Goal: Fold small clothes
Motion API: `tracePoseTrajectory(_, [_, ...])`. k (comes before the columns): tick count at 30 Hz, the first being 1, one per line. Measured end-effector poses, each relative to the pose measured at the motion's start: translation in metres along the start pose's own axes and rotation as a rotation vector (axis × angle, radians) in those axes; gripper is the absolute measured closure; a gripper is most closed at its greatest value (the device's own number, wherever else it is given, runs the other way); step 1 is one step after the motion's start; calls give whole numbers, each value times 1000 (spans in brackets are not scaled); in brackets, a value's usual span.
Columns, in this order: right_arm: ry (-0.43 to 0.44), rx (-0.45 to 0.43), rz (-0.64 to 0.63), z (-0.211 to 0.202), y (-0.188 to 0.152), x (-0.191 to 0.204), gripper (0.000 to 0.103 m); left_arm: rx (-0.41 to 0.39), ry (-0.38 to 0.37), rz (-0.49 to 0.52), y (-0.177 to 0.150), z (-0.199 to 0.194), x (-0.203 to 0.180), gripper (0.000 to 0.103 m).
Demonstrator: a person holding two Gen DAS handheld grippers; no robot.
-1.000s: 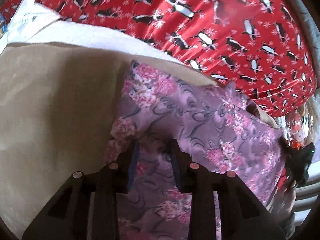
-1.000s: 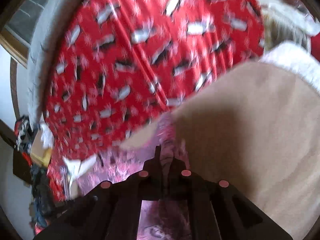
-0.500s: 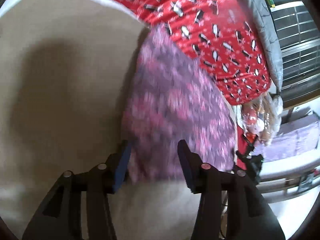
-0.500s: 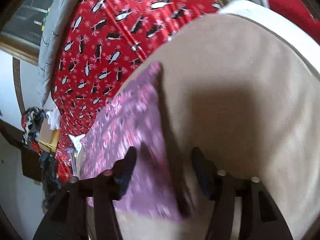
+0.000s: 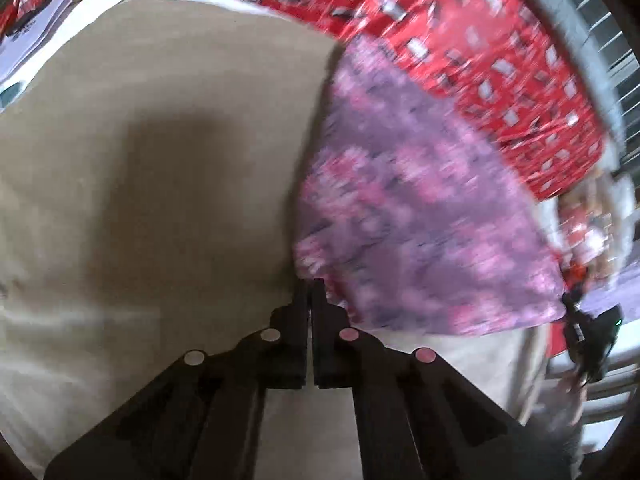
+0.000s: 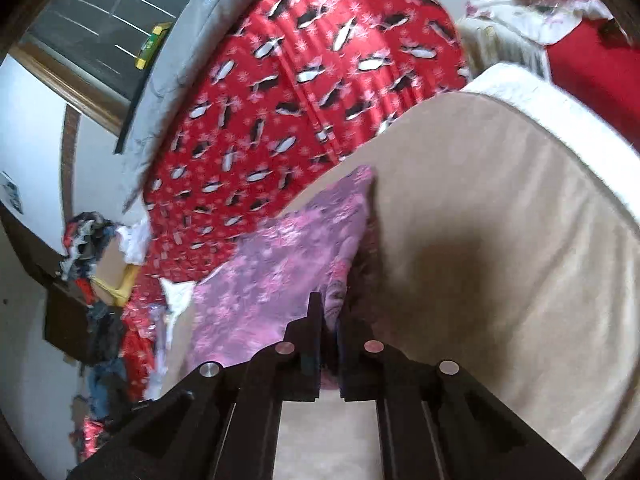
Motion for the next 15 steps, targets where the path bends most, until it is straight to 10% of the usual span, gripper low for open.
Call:
tracePoseTrajectory(5, [-181,192,64,36,-28,-42,86,-18,-7,-15,-3,-7,10,103])
tracePoseTrajectory(9, [-200,12,1,15,1,-17,74,-125,-57,47,21,-33,-18,99])
tracePoseTrajectory(13, [-114,-40,-138,37,30,26,68,-216,-4,158,55,-31,-73,43])
tracePoseTrajectory(15, [-130,-39,-187,57,33,35,68,-235,73,205,61,-11,-86,42])
Point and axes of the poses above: each gripper's, at about its wrist camera, not at the fingertips, and z roughly the way its jaws point, x to its left, y to its top, the point moved 4 cm from there along z, roughly the way its jaws point, and after that the axes turned 10 degrees about y, right-handed, at the moved point
